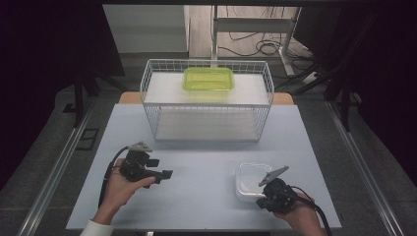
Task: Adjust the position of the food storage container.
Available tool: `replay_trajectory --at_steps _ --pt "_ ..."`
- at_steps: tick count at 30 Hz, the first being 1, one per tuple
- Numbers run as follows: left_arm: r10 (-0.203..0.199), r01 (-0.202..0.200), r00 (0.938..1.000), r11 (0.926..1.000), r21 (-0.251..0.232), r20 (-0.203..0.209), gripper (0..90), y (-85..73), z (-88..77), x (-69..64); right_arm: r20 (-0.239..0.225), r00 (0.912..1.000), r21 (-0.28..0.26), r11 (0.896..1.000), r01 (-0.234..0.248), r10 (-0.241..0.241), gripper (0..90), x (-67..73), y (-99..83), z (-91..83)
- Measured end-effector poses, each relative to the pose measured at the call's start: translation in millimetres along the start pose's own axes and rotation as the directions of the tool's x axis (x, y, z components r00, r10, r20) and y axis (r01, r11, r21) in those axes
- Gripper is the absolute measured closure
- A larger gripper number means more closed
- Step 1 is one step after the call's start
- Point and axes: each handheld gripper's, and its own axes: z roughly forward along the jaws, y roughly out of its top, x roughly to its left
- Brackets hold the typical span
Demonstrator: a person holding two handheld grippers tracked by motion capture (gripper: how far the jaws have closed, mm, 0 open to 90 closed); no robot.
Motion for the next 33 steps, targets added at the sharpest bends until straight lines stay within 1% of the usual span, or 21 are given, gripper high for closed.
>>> replay_trajectory --at_steps 4,6,9,11,13,15,17,18,20,23,25,26,28,30,31,33 --pt "-0.001 0.001 1.0 1.0 0.006 0.004 27.1 0.4 1.6 -0.5 -0.003 0.9999 -0.016 1.0 -0.012 0.012 89.3 -3.7 -1.2 0.2" --pt "0.001 -0.001 1.0 1.0 0.005 0.005 27.2 0.5 1.2 -0.9 0.001 1.0 -0.017 1.0 -0.009 0.009 89.3 -4.6 -1.4 0.8" --pt "-0.001 0.001 1.0 1.0 -0.001 0.006 27.3 0.4 -0.1 -0.5 -0.004 1.0 -0.018 1.0 -0.009 0.009 89.3 -2.8 -1.6 -1.8" --pt "-0.002 0.002 1.0 1.0 -0.002 0.001 27.3 0.1 -0.7 0.0 -0.011 0.9999 -0.035 0.999 -0.01 0.01 89.3 -0.4 -1.8 -10.0" --pt "-0.002 0.002 1.0 1.0 -0.003 0.001 27.3 -0.1 -0.8 0.6 -0.01 0.9998 -0.064 0.998 -0.017 0.016 89.3 -0.5 -2.4 -21.1" --pt "-0.003 0.003 1.0 1.0 -0.003 0.0 27.3 0.0 -0.4 0.5 0.001 0.9995 -0.095 0.995 -0.033 0.033 89.3 -4.5 -4.6 -32.8" --pt "-0.005 0.005 1.0 1.0 -0.006 0.0 27.1 0.0 -0.1 0.2 0.014 0.9976 -0.131 0.989 -0.065 0.067 89.3 -12.4 -9.6 -44.7" --pt "-0.006 0.006 1.0 1.0 -0.007 0.0 27.1 0.0 0.0 0.0 0.02 0.9965 -0.14 0.987 -0.078 0.082 89.3 -15.6 -11.7 -48.2" --pt "-0.008 0.008 1.0 1.0 -0.006 0.001 27.0 0.3 0.7 -0.6 0.038 0.9911 -0.157 0.98 -0.12 0.128 89.3 -22.9 -16.6 -56.2" --pt "-0.008 0.008 1.0 1.0 -0.005 0.0 26.9 0.6 1.9 -1.3 0.046 0.9857 -0.179 0.972 -0.152 0.162 89.3 -30.0 -20.2 -62.3" --pt "-0.008 0.008 1.0 1.0 -0.004 0.0 26.8 0.8 2.4 -1.8 0.066 0.9794 -0.182 0.967 -0.176 0.191 89.3 -35.5 -22.0 -63.5" --pt "-0.007 0.007 1.0 1.0 -0.004 0.001 26.8 0.9 2.5 -1.9 0.08 0.9747 -0.179 0.965 -0.192 0.209 89.3 -38.8 -22.7 -63.0" --pt "-0.007 0.007 1.0 1.0 -0.002 0.0 26.7 0.9 3.1 -2.1 0.1 0.9682 -0.172 0.962 -0.21 0.229 89.3 -44.0 -23.1 -59.3" --pt "-0.009 0.009 1.0 1.0 -0.002 0.001 26.7 0.8 3.7 -2.4 0.109 0.9636 -0.159 0.961 -0.225 0.244 89.3 -48.7 -22.3 -53.3" --pt "-0.009 0.009 1.0 1.0 -0.003 0.001 26.7 0.8 4.1 -2.7 0.116 0.959 -0.147 0.959 -0.241 0.258 89.3 -51.6 -21.3 -48.7" --pt "-0.007 0.007 1.0 1.0 -0.002 0.003 26.7 0.7 4.3 -3.2 0.136 0.9535 -0.112 0.96 -0.255 0.269 89.3 -57.2 -18.8 -37.0"
